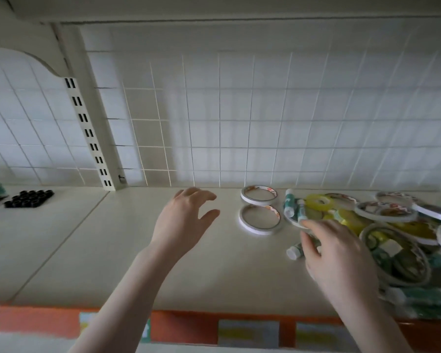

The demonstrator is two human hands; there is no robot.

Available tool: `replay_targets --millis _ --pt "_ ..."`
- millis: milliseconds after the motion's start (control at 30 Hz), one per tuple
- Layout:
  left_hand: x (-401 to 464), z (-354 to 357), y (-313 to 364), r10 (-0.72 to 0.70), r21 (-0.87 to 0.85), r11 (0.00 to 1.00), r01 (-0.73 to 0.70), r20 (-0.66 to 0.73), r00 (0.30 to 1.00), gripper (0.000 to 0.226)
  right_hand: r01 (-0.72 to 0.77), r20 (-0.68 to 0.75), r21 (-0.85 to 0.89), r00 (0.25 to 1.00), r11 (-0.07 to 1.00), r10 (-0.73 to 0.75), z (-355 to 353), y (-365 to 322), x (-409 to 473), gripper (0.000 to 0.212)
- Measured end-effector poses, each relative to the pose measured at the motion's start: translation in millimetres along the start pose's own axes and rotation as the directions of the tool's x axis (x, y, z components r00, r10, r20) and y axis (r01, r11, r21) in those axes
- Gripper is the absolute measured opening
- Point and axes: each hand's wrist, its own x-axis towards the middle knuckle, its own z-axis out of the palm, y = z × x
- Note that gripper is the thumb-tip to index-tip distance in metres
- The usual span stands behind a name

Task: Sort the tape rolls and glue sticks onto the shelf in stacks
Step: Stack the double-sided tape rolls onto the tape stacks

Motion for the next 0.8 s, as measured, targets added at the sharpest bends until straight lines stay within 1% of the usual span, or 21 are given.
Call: replay_targets --millis 133,267,367,567,800 --pt "25.7 19.0 11.5 0.026 0.027 0.999 -0.03 0.13 0.991 0.031 0.0 0.026 0.027 1.0 1.0 -0.001 3.2 12.2 1.0 0.016" --pt "53.3 44.3 20.6 0.087 0.043 0.994 -0.102 0.265 0.96 0.034 -0.019 0.031 0.016 0.999 1.0 0.018 2.6 15.9 2.6 0.025" --pt "68.5 62.7 25.5 0.109 0.056 0.989 -0.135 0.334 0.936 0.036 -0.021 0.038 0.012 0.999 1.0 0.02 3.8 18.6 3.8 0.026" --pt "82.3 87.3 26.5 0.138 0.043 0.985 -0.169 0.4 0.906 0.036 -0.047 0.045 0.017 0.998 0.999 0.047 2.8 22.4 4.0 0.024" --pt "84.3 96.3 28.6 0.176 0.047 0.975 -0.217 0.434 0.884 0.027 -0.061 0.055 0.011 0.997 0.998 0.06 3.7 24.8 3.4 0.023"
